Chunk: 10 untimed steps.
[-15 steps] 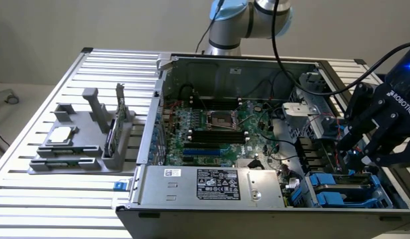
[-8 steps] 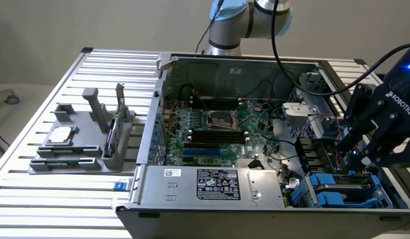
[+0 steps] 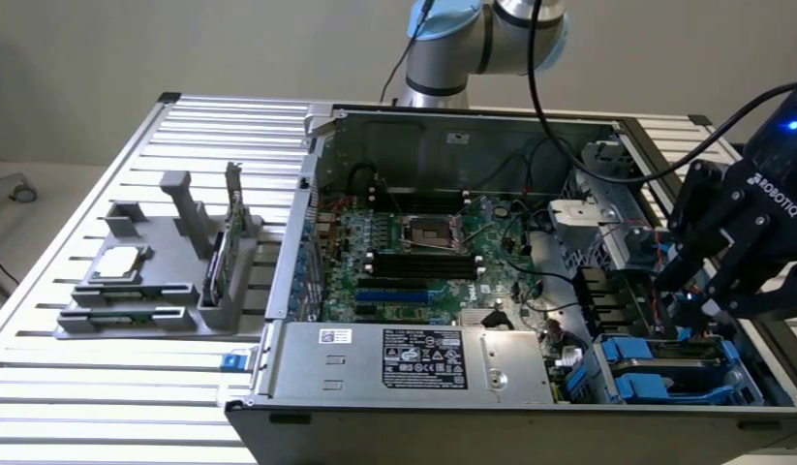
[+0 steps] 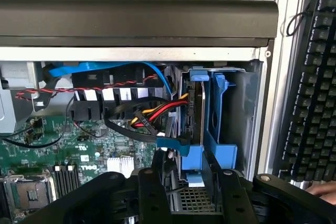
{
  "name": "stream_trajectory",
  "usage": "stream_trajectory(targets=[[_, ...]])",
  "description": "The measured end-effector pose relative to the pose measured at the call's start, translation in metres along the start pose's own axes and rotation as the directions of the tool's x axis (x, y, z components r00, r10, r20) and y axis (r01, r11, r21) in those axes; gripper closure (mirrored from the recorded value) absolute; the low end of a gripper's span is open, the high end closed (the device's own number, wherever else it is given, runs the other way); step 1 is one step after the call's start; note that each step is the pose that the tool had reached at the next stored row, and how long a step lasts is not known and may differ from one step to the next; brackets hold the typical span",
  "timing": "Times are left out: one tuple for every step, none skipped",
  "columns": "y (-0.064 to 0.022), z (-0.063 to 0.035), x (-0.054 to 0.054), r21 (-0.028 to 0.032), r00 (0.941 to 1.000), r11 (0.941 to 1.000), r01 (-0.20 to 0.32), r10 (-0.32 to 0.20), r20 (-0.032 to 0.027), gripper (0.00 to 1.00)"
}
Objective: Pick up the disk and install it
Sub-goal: 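Insert the second disk wire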
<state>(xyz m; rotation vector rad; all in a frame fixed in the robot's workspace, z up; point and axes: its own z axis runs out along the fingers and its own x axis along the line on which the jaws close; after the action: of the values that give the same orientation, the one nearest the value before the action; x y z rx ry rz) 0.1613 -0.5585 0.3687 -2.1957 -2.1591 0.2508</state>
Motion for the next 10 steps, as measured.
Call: stream_trajectory(targets=[[0.0007, -0.0001, 0.0006, 0.0, 1.0, 1.0, 0.0, 0.0, 0.001, 0.58], [0.0014, -0.0002, 0.0009, 0.0, 1.0, 1.0, 0.0, 0.0, 0.0022, 0.58], [0.0021, -0.0003, 0.0012, 0.0, 1.0, 1.0, -0.001, 0.001, 0.0037, 0.58], [0.0026, -0.0004, 0.0013, 0.0, 1.0, 1.0, -0.001, 0.001, 0.0051, 0.58], [0.0028, -0.0003, 0.0014, 0.0, 1.0, 1.0, -0.001, 0.001, 0.0067, 0.58], [0.0028, -0.0001, 0.0015, -0.0001, 1.0, 1.0, -0.001, 0.001, 0.008, 0.58], [0.003, 0.0002, 0.0016, -0.0001, 1.0, 1.0, -0.002, 0.002, 0.009, 0.58], [0.0031, 0.0004, 0.0018, -0.0001, 0.9999, 1.0, -0.002, 0.002, 0.01, 0.58], [0.0032, 0.0007, 0.0019, -0.0001, 0.9999, 1.0, -0.002, 0.002, 0.0107, 0.58], [0.0032, 0.001, 0.002, -0.0001, 0.9999, 1.0, -0.002, 0.002, 0.0113, 0.58]])
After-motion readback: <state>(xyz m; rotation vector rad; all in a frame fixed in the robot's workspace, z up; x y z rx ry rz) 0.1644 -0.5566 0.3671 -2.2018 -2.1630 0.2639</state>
